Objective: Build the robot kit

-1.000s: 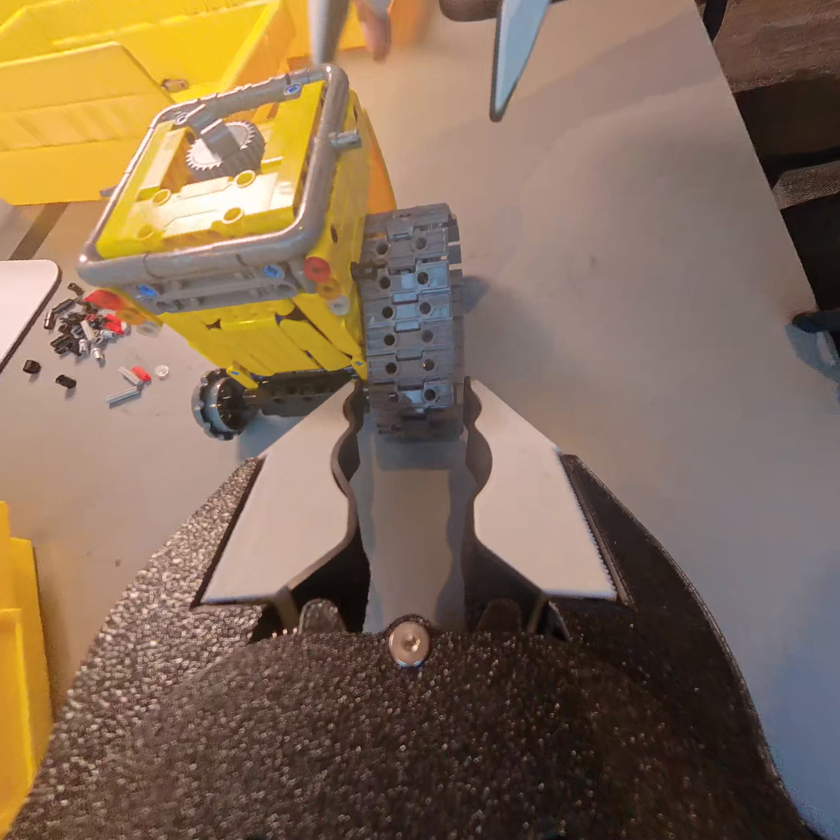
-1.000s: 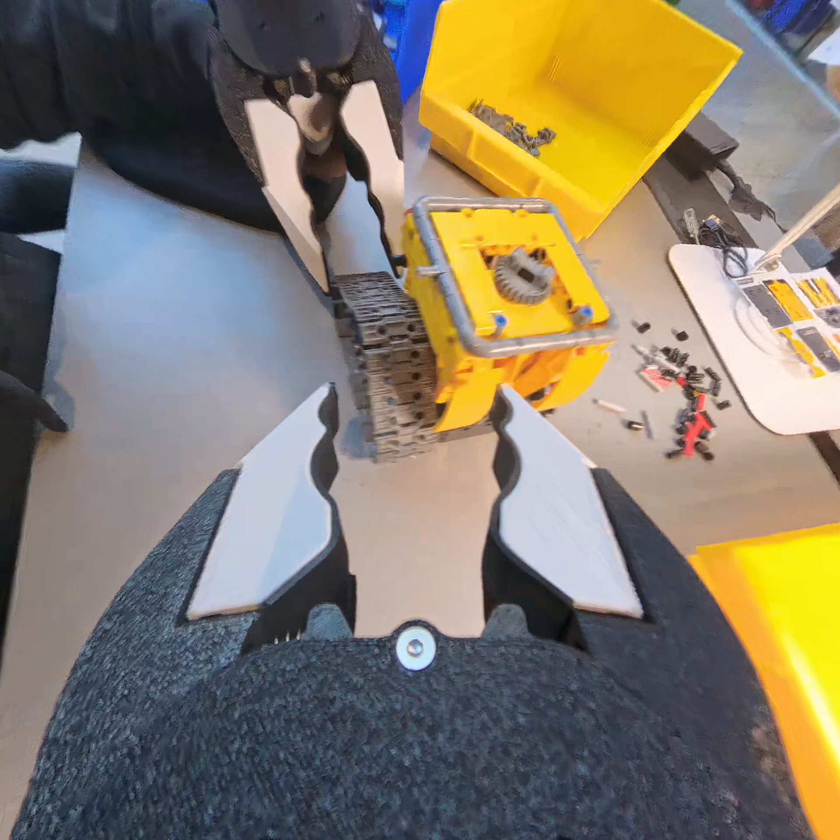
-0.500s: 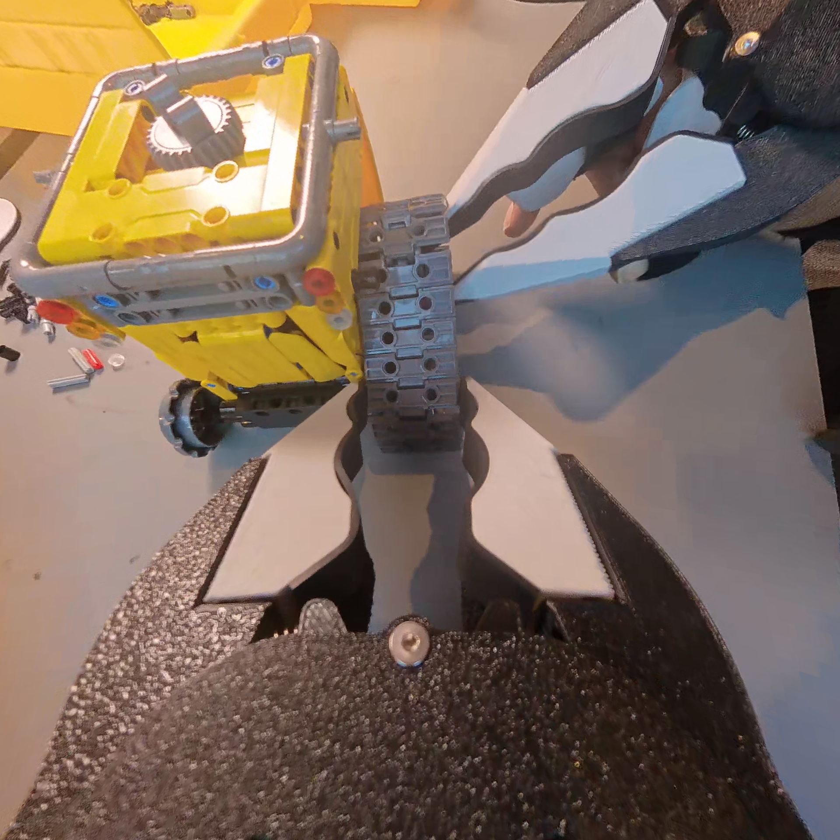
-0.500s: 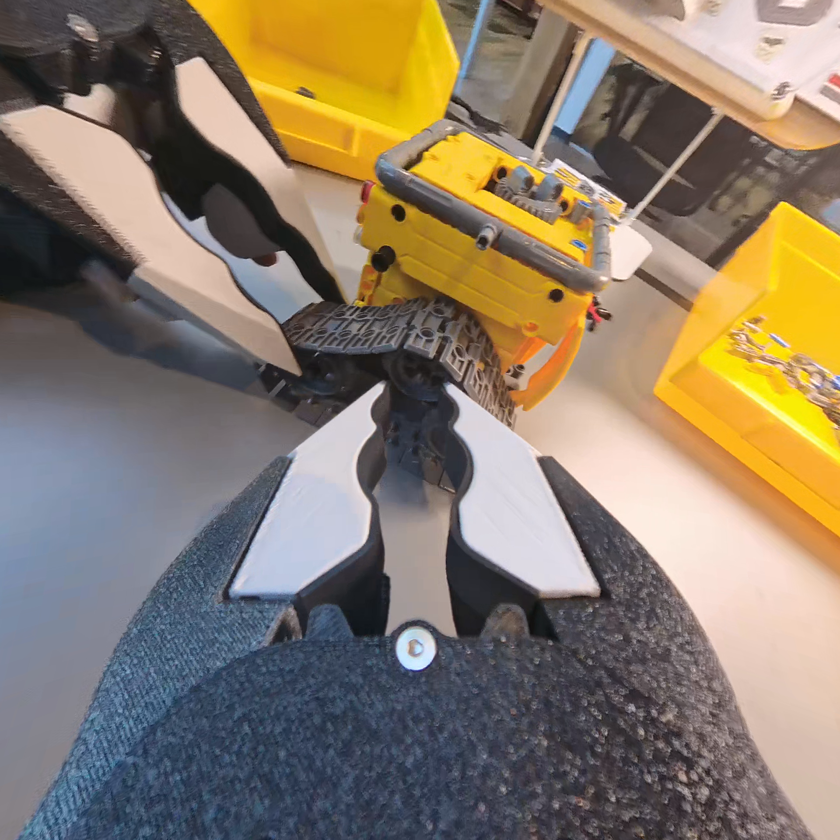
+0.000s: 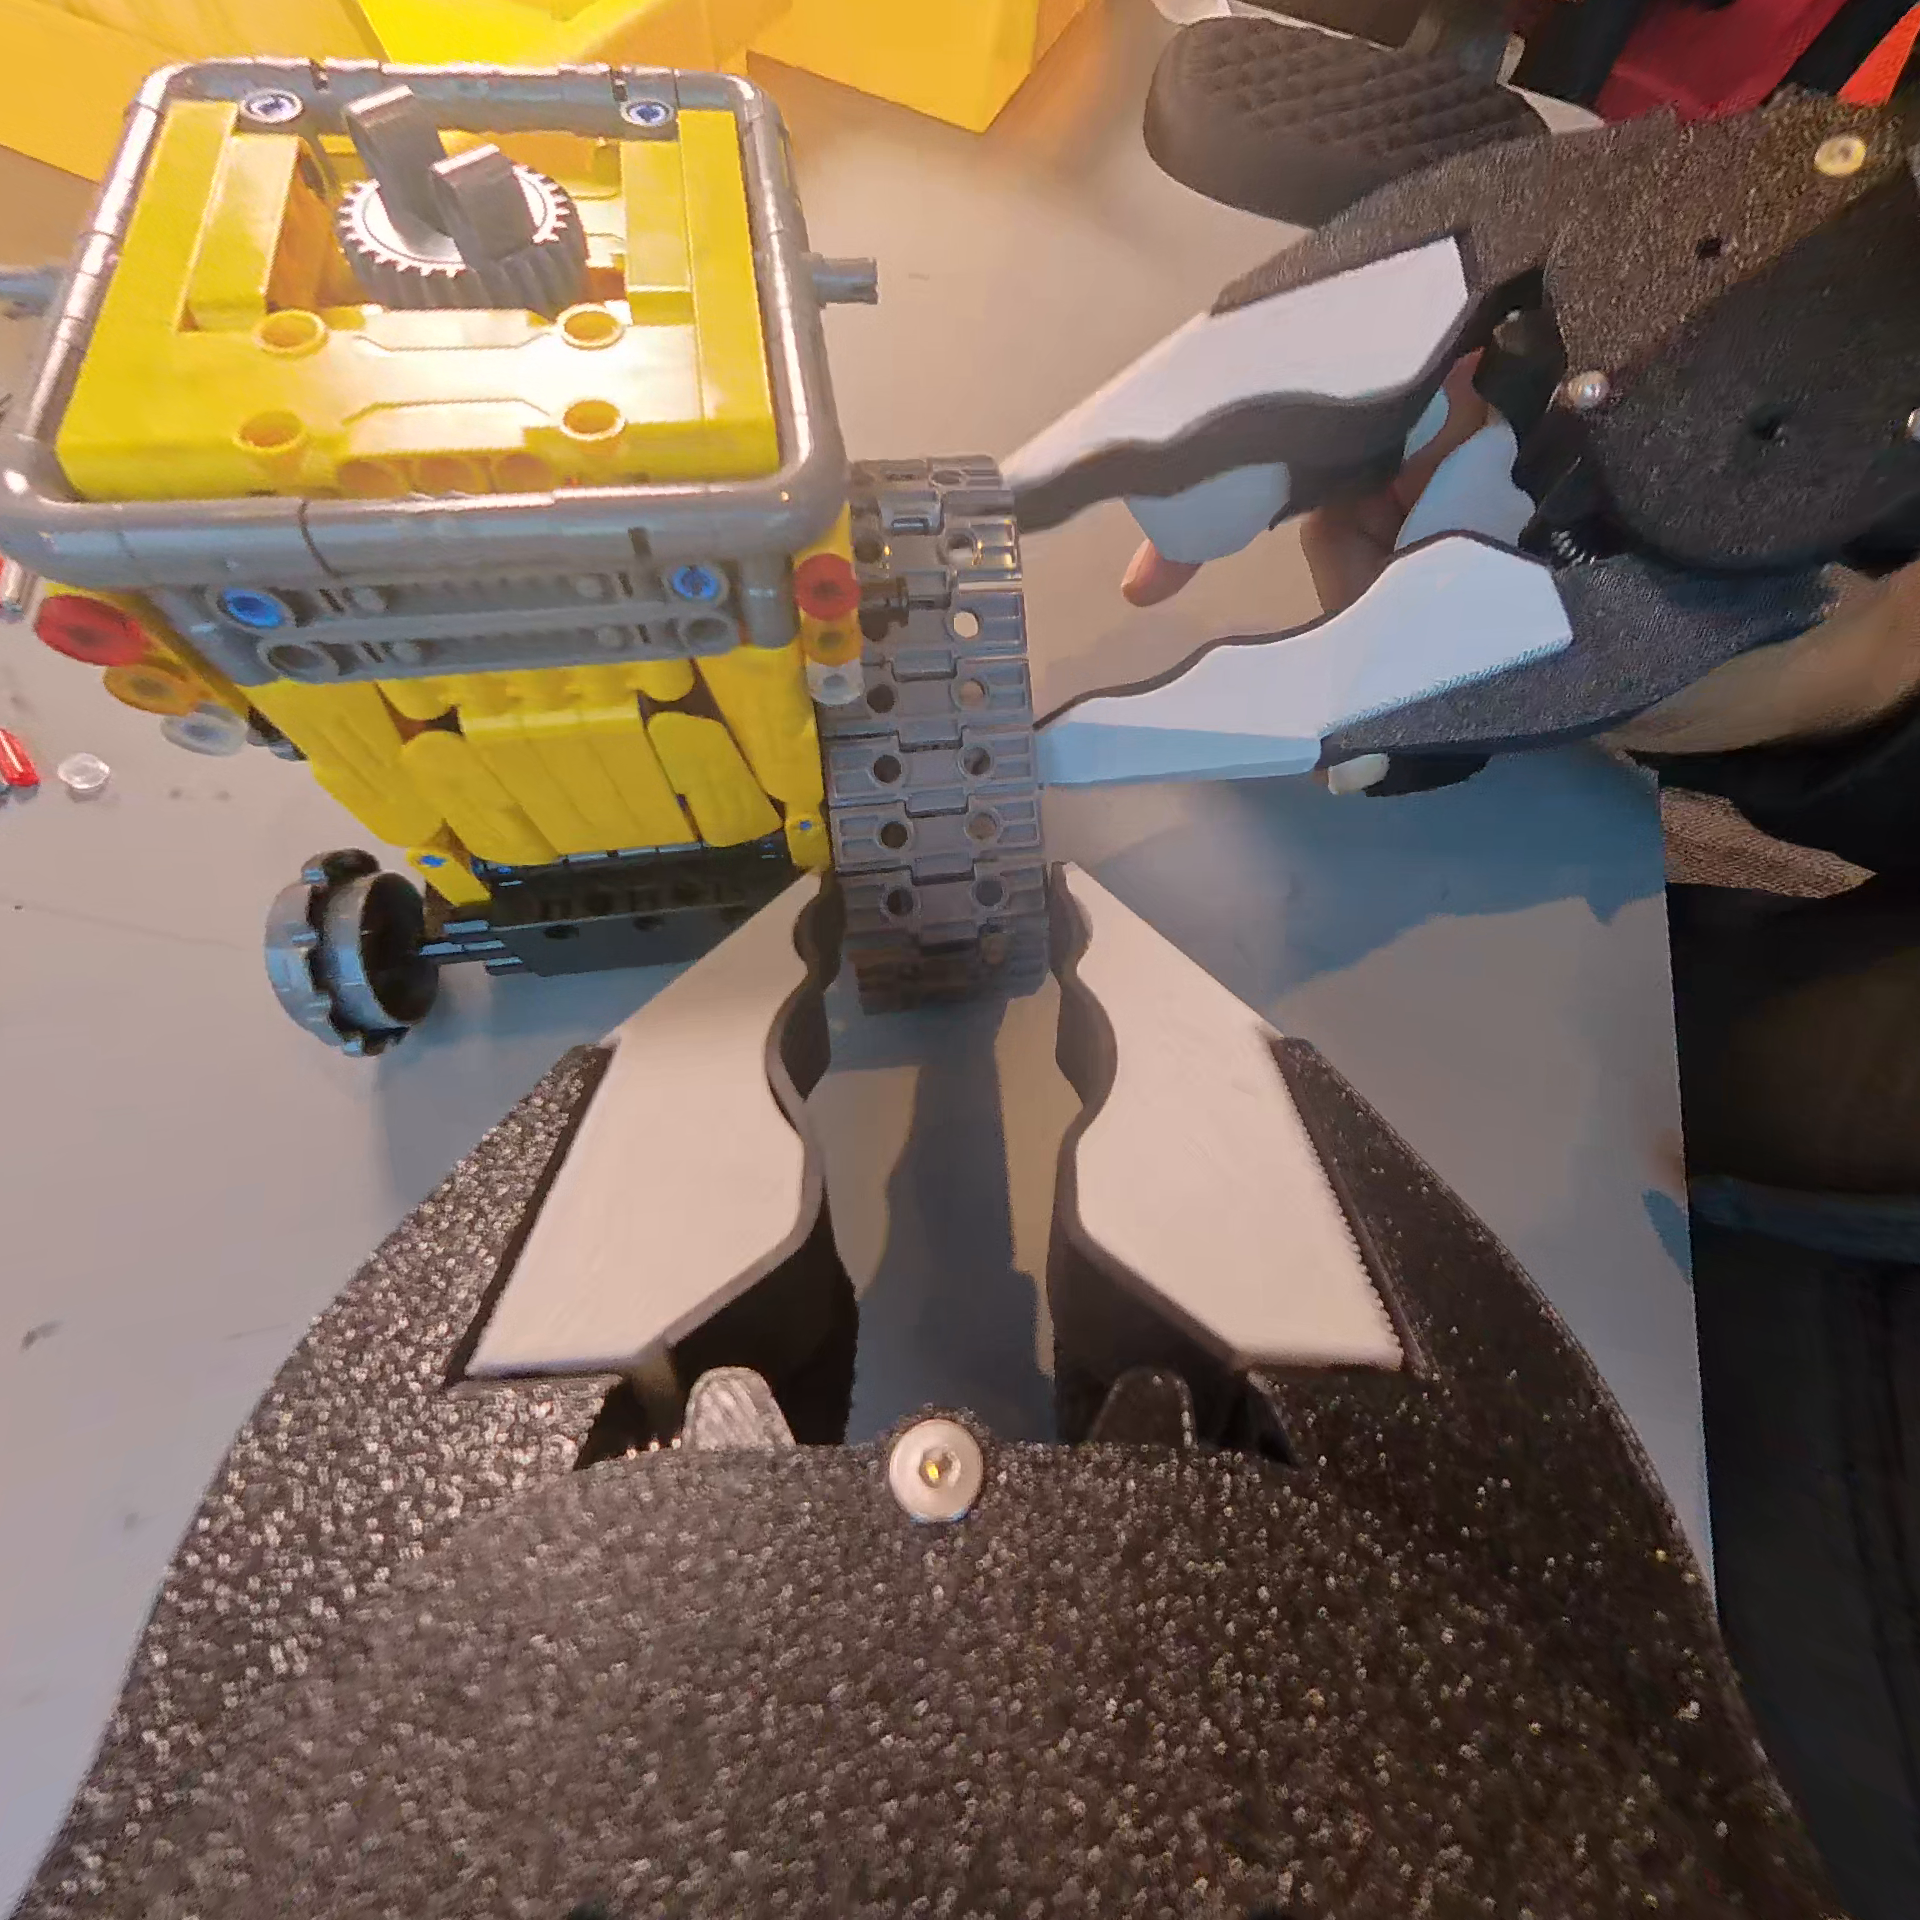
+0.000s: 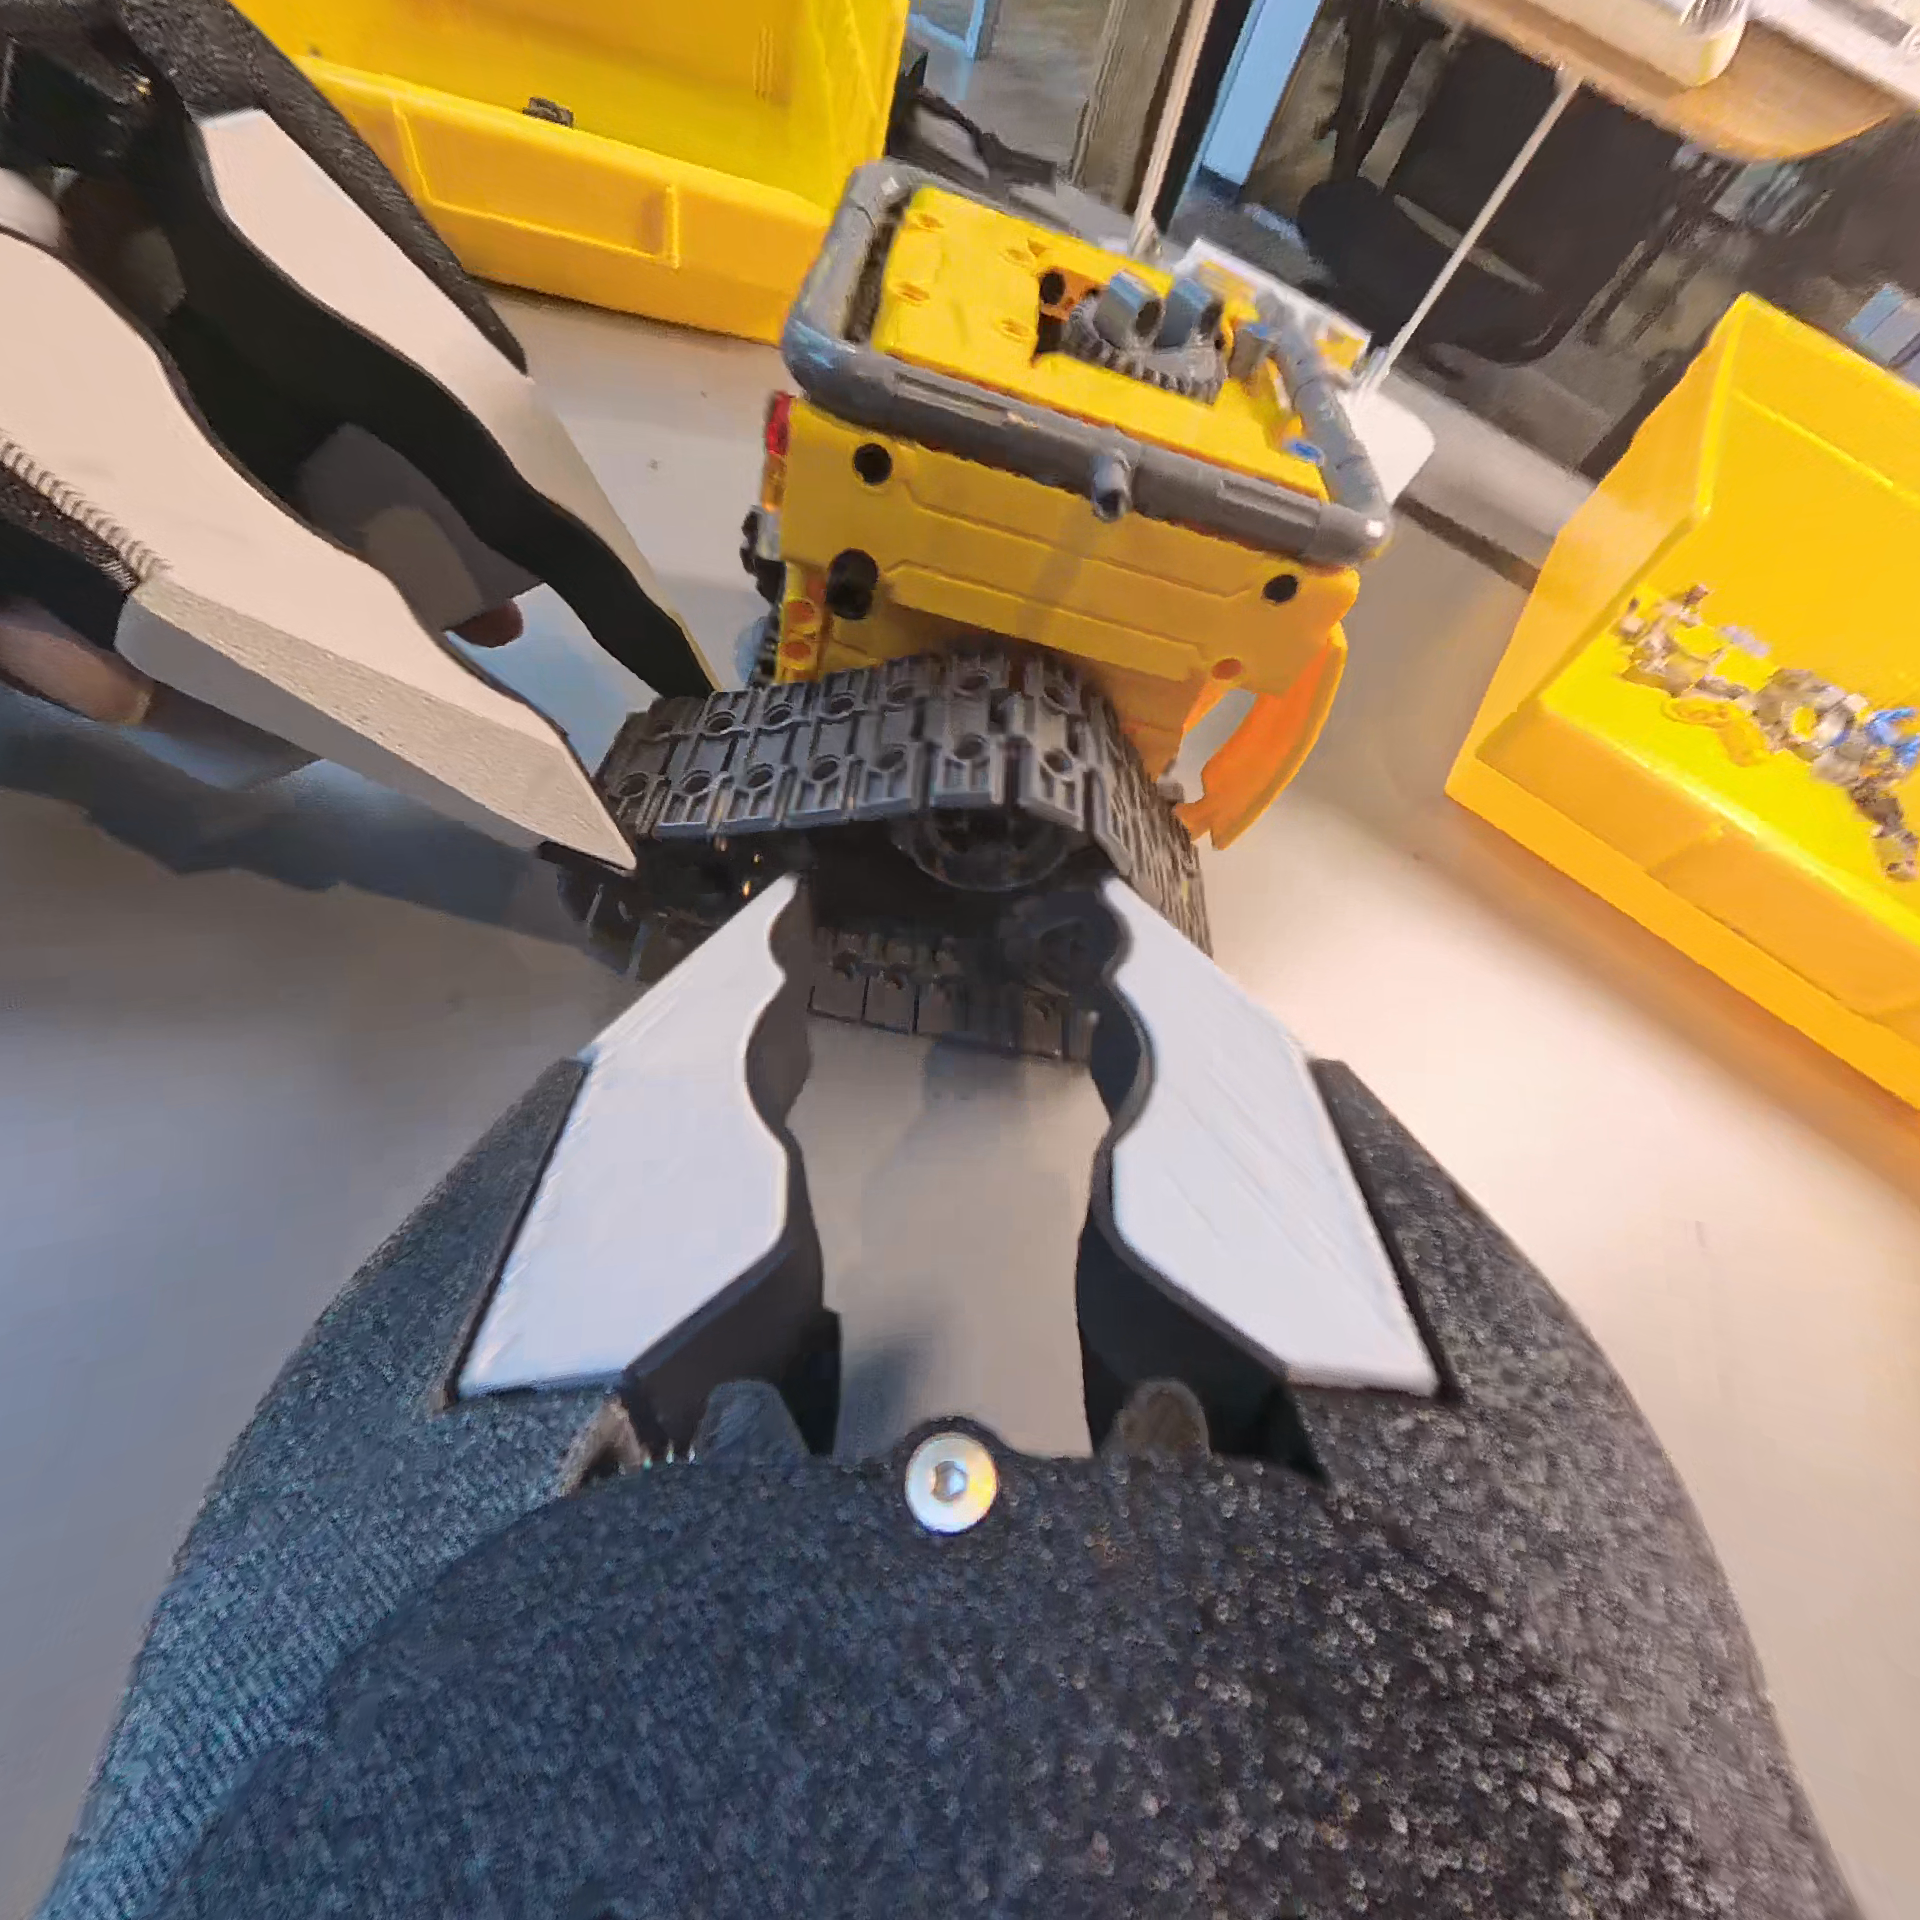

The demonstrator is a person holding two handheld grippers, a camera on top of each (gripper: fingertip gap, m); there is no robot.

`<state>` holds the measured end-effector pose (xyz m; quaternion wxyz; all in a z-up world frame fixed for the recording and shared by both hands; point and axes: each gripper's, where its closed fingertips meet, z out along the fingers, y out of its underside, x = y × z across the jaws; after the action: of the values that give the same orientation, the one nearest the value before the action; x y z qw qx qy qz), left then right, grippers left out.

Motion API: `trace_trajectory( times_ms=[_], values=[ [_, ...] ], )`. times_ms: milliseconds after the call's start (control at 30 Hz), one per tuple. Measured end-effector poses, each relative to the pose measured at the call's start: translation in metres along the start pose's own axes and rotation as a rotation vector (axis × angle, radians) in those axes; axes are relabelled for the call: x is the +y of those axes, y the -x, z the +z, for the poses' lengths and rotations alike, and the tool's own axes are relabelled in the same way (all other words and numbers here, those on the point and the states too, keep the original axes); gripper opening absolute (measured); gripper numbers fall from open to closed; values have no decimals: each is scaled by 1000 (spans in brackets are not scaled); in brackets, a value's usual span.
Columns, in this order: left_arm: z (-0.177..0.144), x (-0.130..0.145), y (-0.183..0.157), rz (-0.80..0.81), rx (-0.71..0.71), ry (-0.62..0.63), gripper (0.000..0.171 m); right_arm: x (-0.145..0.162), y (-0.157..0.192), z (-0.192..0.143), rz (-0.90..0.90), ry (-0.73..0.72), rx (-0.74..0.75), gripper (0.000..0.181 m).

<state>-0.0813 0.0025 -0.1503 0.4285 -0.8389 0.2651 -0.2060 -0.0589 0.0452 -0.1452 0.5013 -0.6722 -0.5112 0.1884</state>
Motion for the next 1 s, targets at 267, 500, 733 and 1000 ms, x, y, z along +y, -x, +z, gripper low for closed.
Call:
trace_trajectory(
  times_ms=[267,500,733,1000],
  values=[
    [-36,-29,7,77,-11,-76,44,-8,-3,10,154,-27,-100,51],
    [-51,-64,60,391,-211,-89,55,-11,-10,18,32,-45,-82,40],
    [-33,-59,67,524,-281,-63,38,-12,-16,21,-339,-112,5,40],
    [-33,-59,67,510,-286,-68,36,-12,-18,18,-889,-203,201,37]
  ],
)
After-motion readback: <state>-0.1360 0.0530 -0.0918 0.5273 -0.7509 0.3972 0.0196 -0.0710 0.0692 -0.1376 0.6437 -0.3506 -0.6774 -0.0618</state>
